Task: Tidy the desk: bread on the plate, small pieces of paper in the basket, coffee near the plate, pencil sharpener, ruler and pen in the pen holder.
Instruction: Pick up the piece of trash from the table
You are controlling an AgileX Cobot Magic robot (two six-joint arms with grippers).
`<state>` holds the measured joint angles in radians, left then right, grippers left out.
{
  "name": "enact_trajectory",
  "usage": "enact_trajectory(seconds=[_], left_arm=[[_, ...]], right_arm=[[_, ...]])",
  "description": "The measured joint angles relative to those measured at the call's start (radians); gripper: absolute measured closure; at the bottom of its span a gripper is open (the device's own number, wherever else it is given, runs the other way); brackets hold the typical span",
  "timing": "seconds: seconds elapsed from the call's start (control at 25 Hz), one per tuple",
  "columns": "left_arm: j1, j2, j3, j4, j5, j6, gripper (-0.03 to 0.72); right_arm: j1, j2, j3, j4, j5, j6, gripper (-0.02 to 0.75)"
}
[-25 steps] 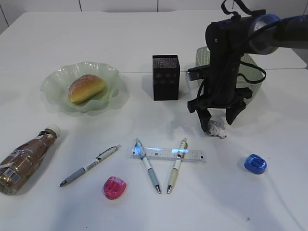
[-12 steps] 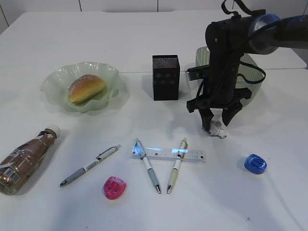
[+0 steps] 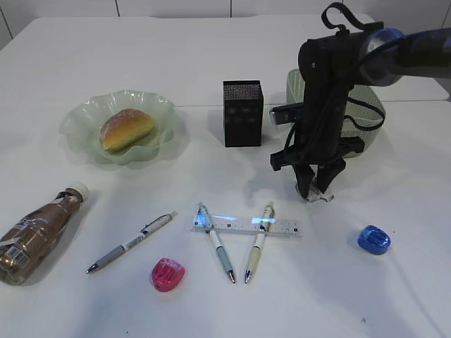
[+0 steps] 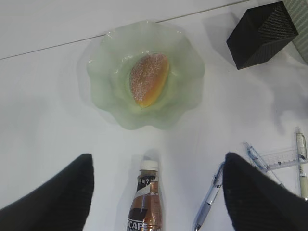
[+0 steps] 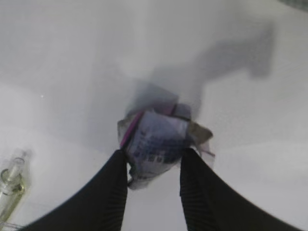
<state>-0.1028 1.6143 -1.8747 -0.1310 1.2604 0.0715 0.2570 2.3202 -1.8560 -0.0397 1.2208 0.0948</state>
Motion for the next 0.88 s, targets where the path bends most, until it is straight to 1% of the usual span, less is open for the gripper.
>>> enact_trajectory(seconds=[0.28, 0.36, 0.4, 0.48, 0.52, 0.56, 0.68, 0.72, 0.76, 0.88], left_arm=[[0.0, 0.0, 0.0, 0.0, 0.0, 0.0, 0.096], [0.0, 0.0, 0.0, 0.0, 0.0, 0.0, 0.096], [0.0, 0.0, 0.0, 0.0, 0.0, 0.0, 0.096], [0.0, 0.0, 0.0, 0.0, 0.0, 0.0, 0.096], [0.0, 0.0, 0.0, 0.0, 0.0, 0.0, 0.096], [0.0, 0.0, 0.0, 0.0, 0.0, 0.0, 0.096], [0.0, 0.0, 0.0, 0.0, 0.0, 0.0, 0.096], [0.0, 0.0, 0.0, 0.0, 0.0, 0.0, 0.096], [0.0, 0.0, 0.0, 0.0, 0.0, 0.0, 0.096], [0.0, 0.0, 0.0, 0.0, 0.0, 0.0, 0.096]], right_arm=[[0.008, 0.017, 0.0, 0.013, 0.0, -0.004, 0.445], [0.014, 0.017, 0.0, 0.013, 0.0, -0.004, 0.486], [0.014, 0.017, 0.0, 0.013, 0.0, -0.004, 0.486], [0.023, 0.017, 0.0, 0.013, 0.0, -0.004, 0.589], [0.023, 0.017, 0.0, 0.013, 0.0, -0.004, 0.589], [0.025, 0.017, 0.0, 0.013, 0.0, -0.006, 0.627], [0.025, 0.017, 0.0, 0.011, 0.0, -0.01, 0.673], [0.025, 0.017, 0.0, 0.011, 0.0, -0.01, 0.673], [0.025, 0.017, 0.0, 0.011, 0.0, -0.011, 0.694], [0.025, 0.017, 0.0, 0.011, 0.0, -0.015, 0.712]])
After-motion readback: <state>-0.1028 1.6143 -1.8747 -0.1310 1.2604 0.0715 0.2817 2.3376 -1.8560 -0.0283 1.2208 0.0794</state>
